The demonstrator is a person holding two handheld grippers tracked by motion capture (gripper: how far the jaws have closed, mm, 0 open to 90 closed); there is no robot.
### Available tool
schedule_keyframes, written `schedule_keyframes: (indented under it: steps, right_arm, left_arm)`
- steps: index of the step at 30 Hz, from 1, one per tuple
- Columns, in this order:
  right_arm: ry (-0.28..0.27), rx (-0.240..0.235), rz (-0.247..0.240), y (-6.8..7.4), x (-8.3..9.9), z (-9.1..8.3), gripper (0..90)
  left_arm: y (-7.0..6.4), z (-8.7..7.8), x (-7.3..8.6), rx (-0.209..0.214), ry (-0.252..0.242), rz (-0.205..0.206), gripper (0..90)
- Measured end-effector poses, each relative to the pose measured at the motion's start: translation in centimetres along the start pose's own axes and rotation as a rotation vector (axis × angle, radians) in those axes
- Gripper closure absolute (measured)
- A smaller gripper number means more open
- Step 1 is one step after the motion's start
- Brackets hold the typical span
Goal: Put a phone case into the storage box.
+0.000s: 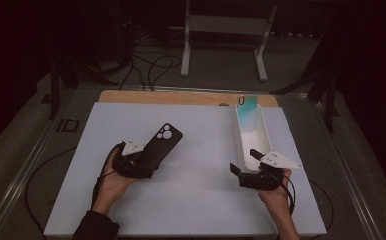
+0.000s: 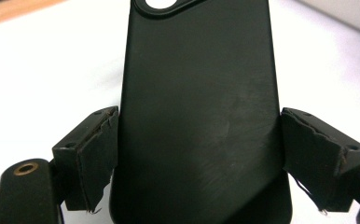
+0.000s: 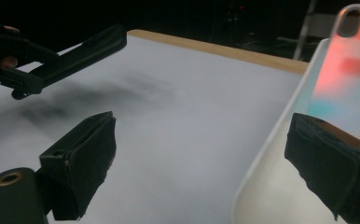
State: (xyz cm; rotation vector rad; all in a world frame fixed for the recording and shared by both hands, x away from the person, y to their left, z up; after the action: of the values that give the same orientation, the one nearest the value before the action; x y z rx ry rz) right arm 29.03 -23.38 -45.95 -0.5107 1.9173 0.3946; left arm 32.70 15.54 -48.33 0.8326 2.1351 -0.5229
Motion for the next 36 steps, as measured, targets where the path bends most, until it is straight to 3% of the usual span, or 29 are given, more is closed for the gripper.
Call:
schedule_keyframes:
  steps: [6,15,24,36]
  right_arm:
    - [-0.007,-0.035,0.031,0.2,-1.5,0.5,8.2]
    - [-0.006,-0.092,0.004,1.4,-4.1,1.5,8.2]
    - [0.021,-0.118,0.000,2.6,-5.7,2.8,8.3]
    - [0.028,-0.229,0.041,4.5,-7.9,4.1,9.0]
  left_arm:
    - [-0.7,-1.0,-0.6,-0.006,-0.046,0.016,15.6]
    - [-2.2,-1.9,-1.7,-0.007,-0.100,0.063,15.5]
    - [-3.9,-1.5,-3.3,0.023,-0.130,0.117,15.5]
    - [-6.3,-0.9,-4.8,0.064,-0.167,0.178,15.4]
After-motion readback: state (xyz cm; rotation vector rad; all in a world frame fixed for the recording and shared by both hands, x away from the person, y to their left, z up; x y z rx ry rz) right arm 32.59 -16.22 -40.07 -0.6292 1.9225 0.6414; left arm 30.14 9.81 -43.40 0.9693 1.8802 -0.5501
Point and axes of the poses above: each handheld gripper's, and its own axes: z roughly forward along the jaws, x roughly out of its underside, y roughly to its left, the point moved 2 cm from there along z, roughly forward along the jaws, and after that the axes turned 6 degrees about x, right-handed, at the moved point
